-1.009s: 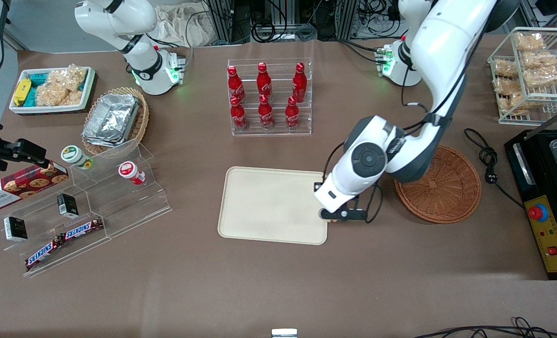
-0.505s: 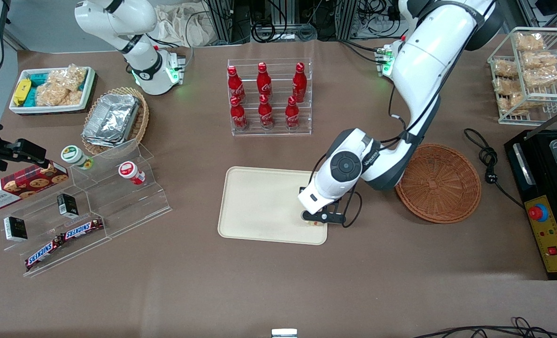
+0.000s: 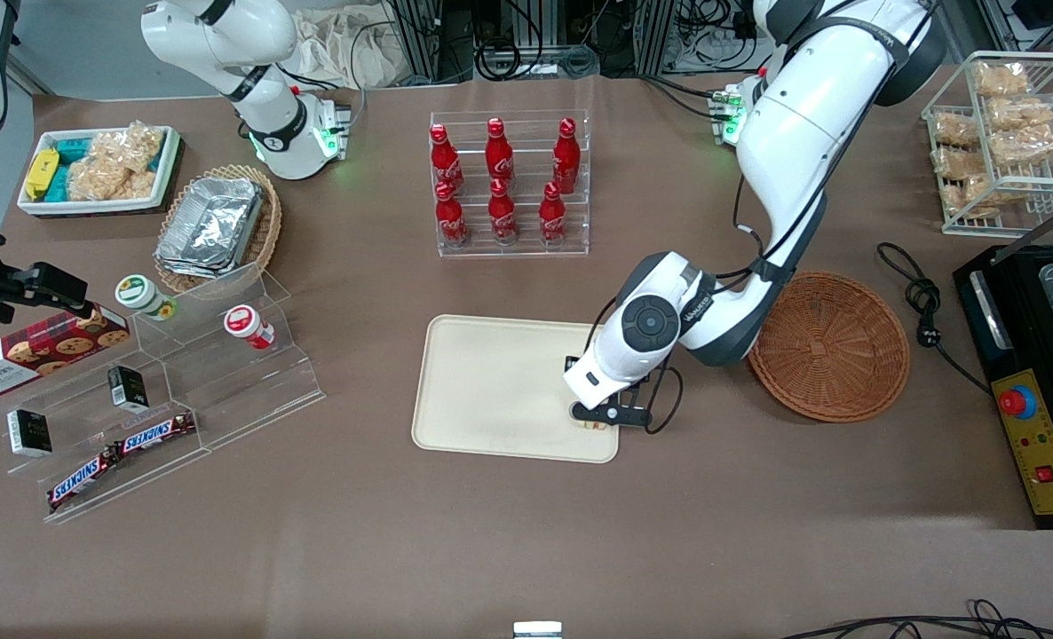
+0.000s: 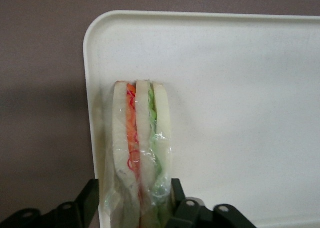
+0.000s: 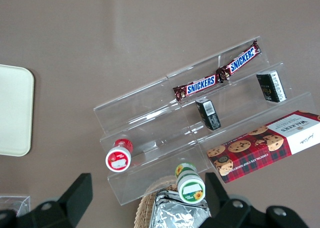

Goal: Place sandwich from basket to tray

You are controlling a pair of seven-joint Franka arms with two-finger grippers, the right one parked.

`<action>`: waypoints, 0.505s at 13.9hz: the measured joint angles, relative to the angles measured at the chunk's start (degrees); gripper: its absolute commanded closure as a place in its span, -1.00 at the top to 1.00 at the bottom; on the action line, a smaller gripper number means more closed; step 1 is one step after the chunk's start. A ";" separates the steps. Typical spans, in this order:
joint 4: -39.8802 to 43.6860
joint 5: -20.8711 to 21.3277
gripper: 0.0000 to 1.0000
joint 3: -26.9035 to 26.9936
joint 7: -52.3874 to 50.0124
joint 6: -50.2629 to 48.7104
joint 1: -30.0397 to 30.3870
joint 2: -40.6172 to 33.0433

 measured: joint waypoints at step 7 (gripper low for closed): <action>3.57 -0.07 0.98 0.00 -7.38 -1.68 0.13 -1.34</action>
